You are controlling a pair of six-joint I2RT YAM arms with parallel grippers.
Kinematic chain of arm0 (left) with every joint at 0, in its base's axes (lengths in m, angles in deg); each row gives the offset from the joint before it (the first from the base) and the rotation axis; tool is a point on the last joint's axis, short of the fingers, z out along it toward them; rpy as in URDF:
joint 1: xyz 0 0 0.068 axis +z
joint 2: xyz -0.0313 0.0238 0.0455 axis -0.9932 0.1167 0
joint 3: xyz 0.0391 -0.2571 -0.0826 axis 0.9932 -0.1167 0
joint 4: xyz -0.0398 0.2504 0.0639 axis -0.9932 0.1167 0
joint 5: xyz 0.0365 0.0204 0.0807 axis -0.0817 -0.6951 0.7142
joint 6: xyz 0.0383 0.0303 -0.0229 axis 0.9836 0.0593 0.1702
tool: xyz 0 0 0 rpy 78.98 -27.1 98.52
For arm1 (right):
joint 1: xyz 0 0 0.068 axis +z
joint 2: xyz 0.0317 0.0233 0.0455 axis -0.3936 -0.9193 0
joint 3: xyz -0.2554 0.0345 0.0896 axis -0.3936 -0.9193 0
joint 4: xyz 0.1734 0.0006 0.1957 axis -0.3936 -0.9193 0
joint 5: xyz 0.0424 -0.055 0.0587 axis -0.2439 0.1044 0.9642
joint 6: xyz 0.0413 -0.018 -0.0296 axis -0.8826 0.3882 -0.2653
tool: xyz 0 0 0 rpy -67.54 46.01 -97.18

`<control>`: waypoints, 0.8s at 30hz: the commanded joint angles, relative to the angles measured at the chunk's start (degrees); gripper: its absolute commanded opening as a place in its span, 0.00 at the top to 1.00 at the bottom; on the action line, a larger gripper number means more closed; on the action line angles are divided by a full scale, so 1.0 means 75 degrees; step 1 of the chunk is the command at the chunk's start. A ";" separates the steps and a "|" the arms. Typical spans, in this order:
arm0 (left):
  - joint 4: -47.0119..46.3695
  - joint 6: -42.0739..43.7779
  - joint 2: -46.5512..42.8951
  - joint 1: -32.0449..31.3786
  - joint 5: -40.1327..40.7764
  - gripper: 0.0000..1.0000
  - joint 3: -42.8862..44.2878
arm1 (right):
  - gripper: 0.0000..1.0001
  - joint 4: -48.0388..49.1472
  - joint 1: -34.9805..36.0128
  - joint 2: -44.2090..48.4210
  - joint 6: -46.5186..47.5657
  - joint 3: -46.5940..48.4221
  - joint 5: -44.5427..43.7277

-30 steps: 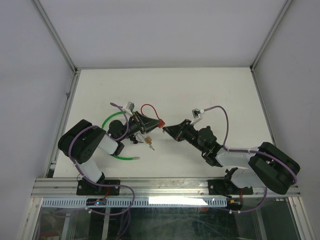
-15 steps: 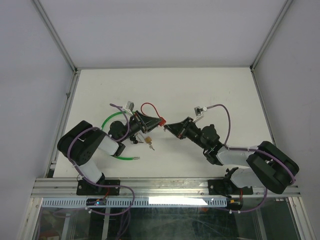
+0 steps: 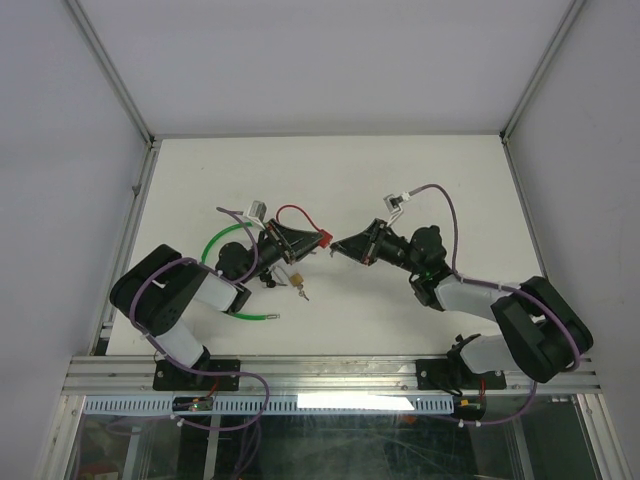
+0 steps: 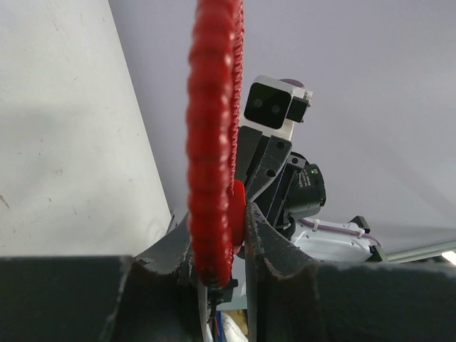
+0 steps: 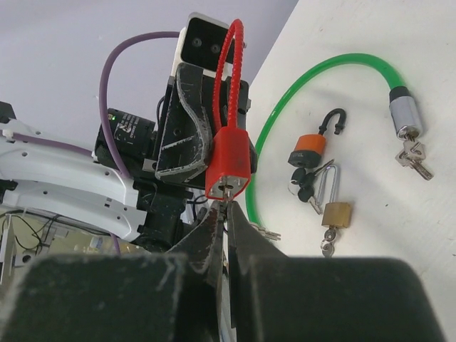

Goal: Unlock with the key

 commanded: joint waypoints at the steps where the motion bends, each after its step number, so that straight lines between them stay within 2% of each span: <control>1: -0.2149 -0.0250 -0.0079 -0.0479 -0.1609 1.00 0.0196 | 1.00 0.0170 -0.0064 -0.0200 0.0585 0.0968 0.0242; 8: -0.2069 -0.0148 0.0009 -0.0606 -0.1508 1.00 0.0236 | 1.00 0.0547 0.0286 -0.0683 0.0353 0.1174 -0.0141; 14: -0.1889 0.0092 -0.0051 -0.0665 -0.1531 1.00 0.0164 | 1.00 0.0699 -0.0012 -0.0527 0.0290 0.0768 -0.0816; 18: -0.1589 0.0506 -0.0150 -0.0651 -0.1645 1.00 0.0074 | 1.00 0.0967 -0.0121 -0.0413 -0.0048 0.0720 -0.0793; 24: -0.1572 0.0567 -0.0005 -0.0340 -0.1572 1.00 0.0056 | 1.00 0.0164 0.0281 -0.0255 0.0263 0.1035 -0.0630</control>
